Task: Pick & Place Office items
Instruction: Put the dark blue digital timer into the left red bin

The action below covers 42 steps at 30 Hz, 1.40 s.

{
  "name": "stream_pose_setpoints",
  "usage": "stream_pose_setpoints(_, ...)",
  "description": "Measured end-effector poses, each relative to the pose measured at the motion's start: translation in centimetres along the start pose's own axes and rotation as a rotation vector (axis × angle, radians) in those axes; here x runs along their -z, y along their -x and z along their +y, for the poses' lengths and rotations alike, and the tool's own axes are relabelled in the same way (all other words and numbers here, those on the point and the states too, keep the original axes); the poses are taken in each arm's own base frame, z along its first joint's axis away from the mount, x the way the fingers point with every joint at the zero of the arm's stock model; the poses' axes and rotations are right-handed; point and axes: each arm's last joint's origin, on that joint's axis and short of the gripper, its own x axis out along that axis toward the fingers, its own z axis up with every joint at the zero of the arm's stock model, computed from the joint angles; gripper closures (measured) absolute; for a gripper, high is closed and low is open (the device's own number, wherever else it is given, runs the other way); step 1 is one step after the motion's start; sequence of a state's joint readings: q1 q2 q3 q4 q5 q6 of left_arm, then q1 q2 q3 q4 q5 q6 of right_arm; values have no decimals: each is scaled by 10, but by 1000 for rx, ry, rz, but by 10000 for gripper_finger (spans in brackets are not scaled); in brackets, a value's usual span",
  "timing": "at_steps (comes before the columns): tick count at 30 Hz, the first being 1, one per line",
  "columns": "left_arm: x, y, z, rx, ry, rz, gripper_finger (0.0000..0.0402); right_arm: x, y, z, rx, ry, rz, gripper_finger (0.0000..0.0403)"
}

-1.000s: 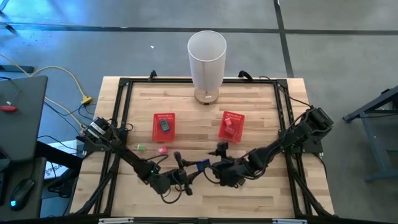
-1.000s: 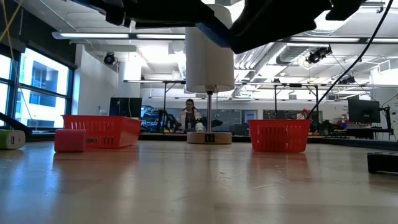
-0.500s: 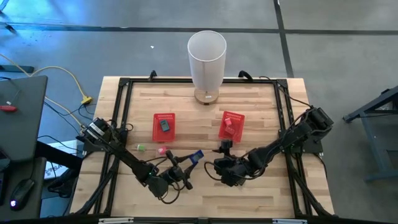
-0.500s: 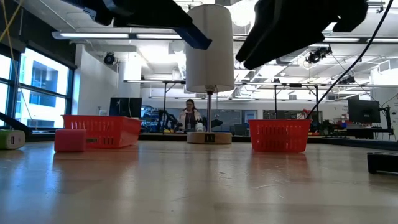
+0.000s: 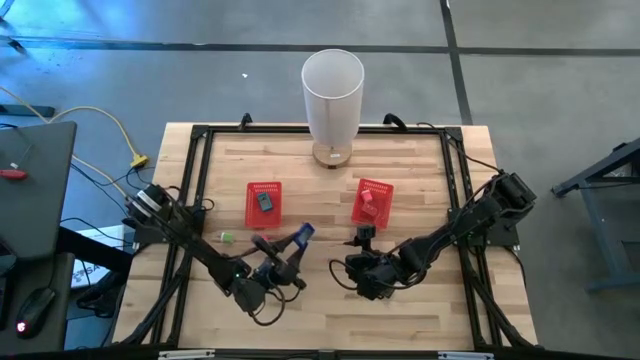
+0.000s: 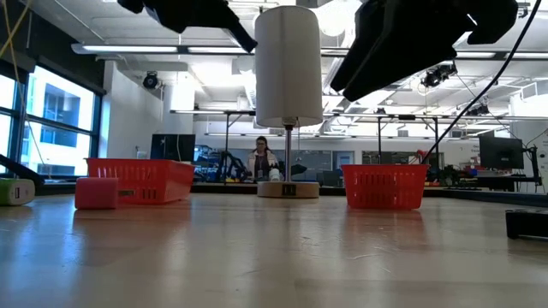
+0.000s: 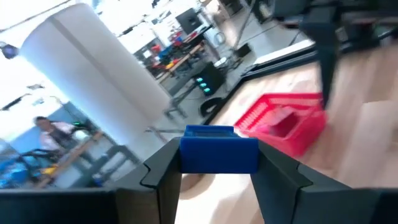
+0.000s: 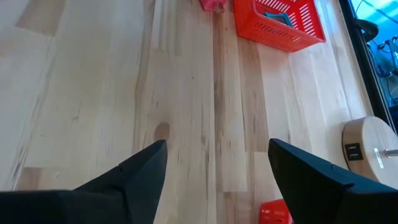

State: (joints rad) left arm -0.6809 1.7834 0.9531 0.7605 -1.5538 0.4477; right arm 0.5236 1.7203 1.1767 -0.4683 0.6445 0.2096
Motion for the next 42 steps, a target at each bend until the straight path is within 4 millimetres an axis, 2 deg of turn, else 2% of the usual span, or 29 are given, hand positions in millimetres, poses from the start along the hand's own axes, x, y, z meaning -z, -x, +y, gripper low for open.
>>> stream_pose_setpoints(6, -6, -10, 9, -42, -70, 24, 248, 0, 0, 0, -1, 0, 0, 135)
stream_pose_setpoints(19, -2, -48, 15, -131, -241, 95, 248, 0, 0, 1, -37, -1, 8, 135)
stream_pose_setpoints(25, 18, -59, 21, -158, -292, 122, 248, 1, 0, 1, -44, -8, 20, 136)
stream_pose_setpoints(31, 40, -63, 51, -186, -260, 140, 248, 5, 0, 0, -35, -26, 54, 136)
stream_pose_setpoints(37, 39, -51, 89, -182, -99, 115, 248, 5, 0, 0, -32, -30, 52, 136)
stream_pose_setpoints(42, 46, -40, 115, -169, 5, 94, 248, 4, -2, -2, -24, -36, 50, 136)
